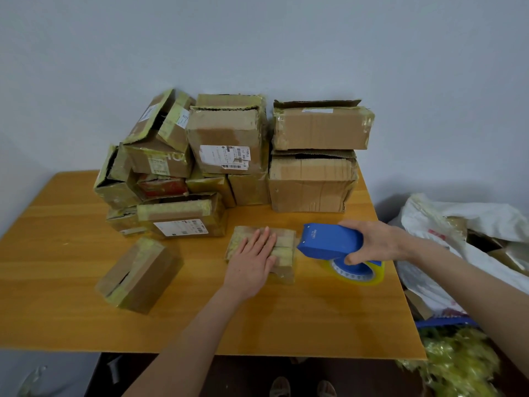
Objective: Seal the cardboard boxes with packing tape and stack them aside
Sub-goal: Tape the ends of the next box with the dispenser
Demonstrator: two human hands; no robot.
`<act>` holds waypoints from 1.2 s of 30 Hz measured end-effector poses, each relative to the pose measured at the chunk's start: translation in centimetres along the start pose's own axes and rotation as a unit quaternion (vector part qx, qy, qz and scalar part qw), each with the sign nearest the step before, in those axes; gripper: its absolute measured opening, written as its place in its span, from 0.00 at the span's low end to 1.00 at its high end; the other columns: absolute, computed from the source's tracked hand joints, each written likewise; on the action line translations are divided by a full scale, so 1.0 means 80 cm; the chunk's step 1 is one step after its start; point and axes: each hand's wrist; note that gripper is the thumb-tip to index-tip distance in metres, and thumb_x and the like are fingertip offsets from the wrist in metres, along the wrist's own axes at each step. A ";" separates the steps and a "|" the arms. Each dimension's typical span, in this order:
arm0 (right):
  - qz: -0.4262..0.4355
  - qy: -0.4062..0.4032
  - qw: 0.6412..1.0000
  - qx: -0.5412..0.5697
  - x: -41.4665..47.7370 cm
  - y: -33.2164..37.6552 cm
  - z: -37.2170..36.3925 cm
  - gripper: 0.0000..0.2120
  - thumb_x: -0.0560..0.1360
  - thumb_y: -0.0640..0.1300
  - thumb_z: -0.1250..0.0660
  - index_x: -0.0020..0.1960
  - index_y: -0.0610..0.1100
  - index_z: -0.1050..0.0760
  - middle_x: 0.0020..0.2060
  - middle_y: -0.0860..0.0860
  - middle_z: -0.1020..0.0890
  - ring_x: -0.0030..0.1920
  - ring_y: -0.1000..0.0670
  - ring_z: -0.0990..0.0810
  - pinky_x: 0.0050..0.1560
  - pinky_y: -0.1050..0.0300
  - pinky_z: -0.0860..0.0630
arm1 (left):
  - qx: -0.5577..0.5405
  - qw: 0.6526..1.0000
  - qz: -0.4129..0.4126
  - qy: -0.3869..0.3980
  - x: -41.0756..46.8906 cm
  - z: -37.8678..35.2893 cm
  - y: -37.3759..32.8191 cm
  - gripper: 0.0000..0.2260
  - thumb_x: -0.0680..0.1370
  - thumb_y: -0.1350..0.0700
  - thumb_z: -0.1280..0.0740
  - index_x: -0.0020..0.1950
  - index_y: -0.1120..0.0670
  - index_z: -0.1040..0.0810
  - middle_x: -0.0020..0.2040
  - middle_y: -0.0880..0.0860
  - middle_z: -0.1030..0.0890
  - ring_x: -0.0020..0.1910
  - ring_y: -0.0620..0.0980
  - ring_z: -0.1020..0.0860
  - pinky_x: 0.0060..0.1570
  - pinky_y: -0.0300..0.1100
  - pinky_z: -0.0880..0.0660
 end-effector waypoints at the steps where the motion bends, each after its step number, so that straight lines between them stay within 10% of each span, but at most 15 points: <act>1: -0.008 0.002 1.000 0.001 -0.003 -0.005 0.001 0.27 0.65 0.54 0.26 0.61 0.62 0.34 0.50 0.58 0.22 0.51 0.51 0.22 0.55 0.49 0.22 | -0.002 1.000 0.000 -0.001 0.001 0.000 0.000 0.32 0.73 0.38 0.78 0.75 0.47 0.62 0.77 0.47 0.60 0.76 0.46 0.63 0.73 0.43 0.64; 12: -0.025 0.011 0.997 -0.079 0.006 0.003 -0.034 0.31 0.67 0.54 0.28 0.66 0.55 0.35 0.50 0.54 0.22 0.50 0.49 0.23 0.50 0.50 0.22 | -0.025 0.999 0.024 -0.013 0.008 0.011 -0.050 0.31 0.76 0.39 0.71 0.76 0.51 0.58 0.75 0.48 0.61 0.76 0.47 0.61 0.74 0.45 0.63; 27: 0.001 0.031 0.992 0.119 -0.013 -0.045 -0.030 0.28 0.67 0.42 0.24 0.62 0.56 0.31 0.52 0.54 0.23 0.52 0.52 0.22 0.52 0.58 0.23 | 0.007 1.000 -0.005 0.005 0.013 0.003 -0.041 0.30 0.74 0.40 0.74 0.75 0.46 0.63 0.76 0.47 0.63 0.74 0.44 0.65 0.72 0.43 0.66; 31: -0.012 0.073 0.995 0.069 -0.016 -0.049 -0.016 0.29 0.69 0.41 0.26 0.65 0.53 0.33 0.53 0.53 0.24 0.52 0.51 0.24 0.47 0.66 0.27 | 0.008 1.000 -0.005 -0.005 0.013 -0.001 -0.038 0.29 0.75 0.40 0.73 0.75 0.46 0.61 0.76 0.47 0.62 0.76 0.46 0.61 0.72 0.44 0.65; 36: -0.027 0.054 0.991 -0.115 0.012 -0.022 -0.029 0.31 0.67 0.55 0.28 0.66 0.59 0.35 0.51 0.55 0.22 0.52 0.49 0.23 0.53 0.49 0.22 | 0.006 1.000 -0.009 -0.023 0.012 -0.007 -0.041 0.31 0.76 0.39 0.76 0.76 0.46 0.58 0.77 0.48 0.58 0.76 0.48 0.60 0.72 0.45 0.62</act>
Point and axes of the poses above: each hand's wrist, its own x-axis towards the middle knuckle, its own z-axis out of the back of the hand, y = z × x
